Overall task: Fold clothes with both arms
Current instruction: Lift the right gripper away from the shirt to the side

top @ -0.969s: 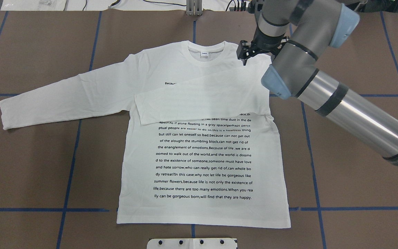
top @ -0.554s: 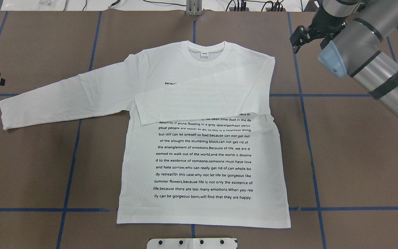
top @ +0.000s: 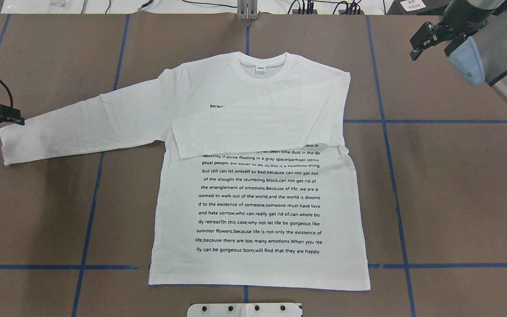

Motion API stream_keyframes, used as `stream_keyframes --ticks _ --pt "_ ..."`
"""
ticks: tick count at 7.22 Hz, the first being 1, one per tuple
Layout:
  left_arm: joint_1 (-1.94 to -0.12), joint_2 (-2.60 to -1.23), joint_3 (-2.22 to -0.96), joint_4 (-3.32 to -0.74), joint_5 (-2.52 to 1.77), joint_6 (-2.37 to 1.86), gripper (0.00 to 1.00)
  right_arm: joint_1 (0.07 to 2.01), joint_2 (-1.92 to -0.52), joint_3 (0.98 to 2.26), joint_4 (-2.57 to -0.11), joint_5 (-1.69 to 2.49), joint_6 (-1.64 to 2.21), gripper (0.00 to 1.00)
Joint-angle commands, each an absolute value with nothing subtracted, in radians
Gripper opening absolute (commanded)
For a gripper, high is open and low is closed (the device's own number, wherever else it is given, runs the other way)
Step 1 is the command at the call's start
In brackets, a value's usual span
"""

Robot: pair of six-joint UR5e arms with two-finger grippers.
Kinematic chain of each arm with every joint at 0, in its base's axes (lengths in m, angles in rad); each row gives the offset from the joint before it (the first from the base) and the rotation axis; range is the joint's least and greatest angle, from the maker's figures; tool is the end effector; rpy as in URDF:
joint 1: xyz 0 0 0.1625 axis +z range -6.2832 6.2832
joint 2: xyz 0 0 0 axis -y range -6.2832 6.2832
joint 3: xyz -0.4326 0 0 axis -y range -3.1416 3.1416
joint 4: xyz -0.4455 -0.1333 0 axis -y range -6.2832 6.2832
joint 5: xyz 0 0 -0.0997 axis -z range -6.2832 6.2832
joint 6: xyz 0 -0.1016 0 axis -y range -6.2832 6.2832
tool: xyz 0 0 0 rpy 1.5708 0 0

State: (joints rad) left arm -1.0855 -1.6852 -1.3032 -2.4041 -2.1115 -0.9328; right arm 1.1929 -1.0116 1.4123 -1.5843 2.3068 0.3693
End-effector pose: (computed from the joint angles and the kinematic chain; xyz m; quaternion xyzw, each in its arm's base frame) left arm 0.2185 -0.5879 0.6653 0.0800 0.4004 -0.1147 0.9056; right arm -0.2201 -0.7308 0.3875 0.0383 -0.3942 -0.0731 0.9153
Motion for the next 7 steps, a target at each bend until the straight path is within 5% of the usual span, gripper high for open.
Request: stream_keyframes --ticks 1,7 --pt "-1.069 -1.684 -1.284 -2.413 -2.092 -0.931 0.99 1.195 -1.015 1.414 -1.582 2.313 0.368 1.00" --pt "-1.068 -1.661 -1.290 -2.413 -2.091 -0.930 0.89 1.197 -1.017 1.414 -1.577 2.319 0.373 1.00"
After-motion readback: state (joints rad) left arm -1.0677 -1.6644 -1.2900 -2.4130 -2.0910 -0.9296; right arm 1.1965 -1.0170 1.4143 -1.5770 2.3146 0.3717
